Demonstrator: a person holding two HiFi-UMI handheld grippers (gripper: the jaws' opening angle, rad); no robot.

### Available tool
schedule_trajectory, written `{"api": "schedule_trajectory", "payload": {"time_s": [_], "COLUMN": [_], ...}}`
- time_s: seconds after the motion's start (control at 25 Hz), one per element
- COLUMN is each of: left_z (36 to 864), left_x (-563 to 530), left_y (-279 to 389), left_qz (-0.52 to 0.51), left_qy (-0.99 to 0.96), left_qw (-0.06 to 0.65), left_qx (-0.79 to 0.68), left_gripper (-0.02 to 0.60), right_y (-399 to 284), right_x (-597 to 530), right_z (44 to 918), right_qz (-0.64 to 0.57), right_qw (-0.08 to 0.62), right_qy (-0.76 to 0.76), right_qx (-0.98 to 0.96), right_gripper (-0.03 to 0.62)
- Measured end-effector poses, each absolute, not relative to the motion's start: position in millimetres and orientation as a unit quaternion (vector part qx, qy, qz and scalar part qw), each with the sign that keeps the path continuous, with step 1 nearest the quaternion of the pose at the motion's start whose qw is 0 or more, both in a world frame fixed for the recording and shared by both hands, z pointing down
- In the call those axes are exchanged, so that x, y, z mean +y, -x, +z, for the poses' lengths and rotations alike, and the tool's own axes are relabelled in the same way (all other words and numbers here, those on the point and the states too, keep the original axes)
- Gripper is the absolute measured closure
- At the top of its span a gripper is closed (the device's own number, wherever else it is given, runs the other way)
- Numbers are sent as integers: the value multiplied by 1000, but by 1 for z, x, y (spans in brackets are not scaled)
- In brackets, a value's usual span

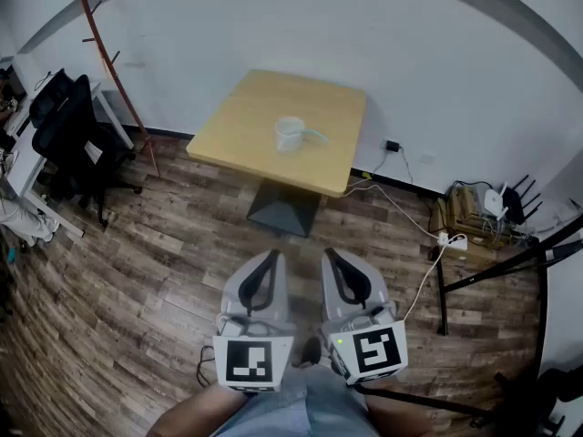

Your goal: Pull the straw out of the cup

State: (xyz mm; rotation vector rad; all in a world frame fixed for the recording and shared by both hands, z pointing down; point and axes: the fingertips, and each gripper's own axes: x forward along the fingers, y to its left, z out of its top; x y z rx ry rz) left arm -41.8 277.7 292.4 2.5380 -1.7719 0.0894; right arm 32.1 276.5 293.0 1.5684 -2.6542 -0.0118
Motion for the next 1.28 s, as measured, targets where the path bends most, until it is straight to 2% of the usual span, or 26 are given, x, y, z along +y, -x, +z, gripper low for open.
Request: {"api": "schedule_trajectory", "payload": {"time_s": [0.44, 0.72, 1.04, 1.28], "left_z": [297, 308, 329, 338], "left_x": [275, 278, 265, 221], "left_y": [17, 10, 24, 37], "left_qz": [32, 55, 73, 61], "left_qy": [-813, -803, -790, -797], "left_qw": [28, 24, 38, 61], "left_qx": [-580, -593, -607, -598], "left_gripper": [561, 561, 561, 561], "right_y": [-59, -63, -47, -35], "right_x": [276, 268, 253, 214], "right_z": [298, 305, 326, 342], "right_qz": [6, 19, 40, 48], "right_qw": [30, -3, 8, 44], "right_qy": [-500, -475, -448, -460], "right_qx": [-865, -880, -893, -885], "right_gripper": [588, 586, 586, 586]}}
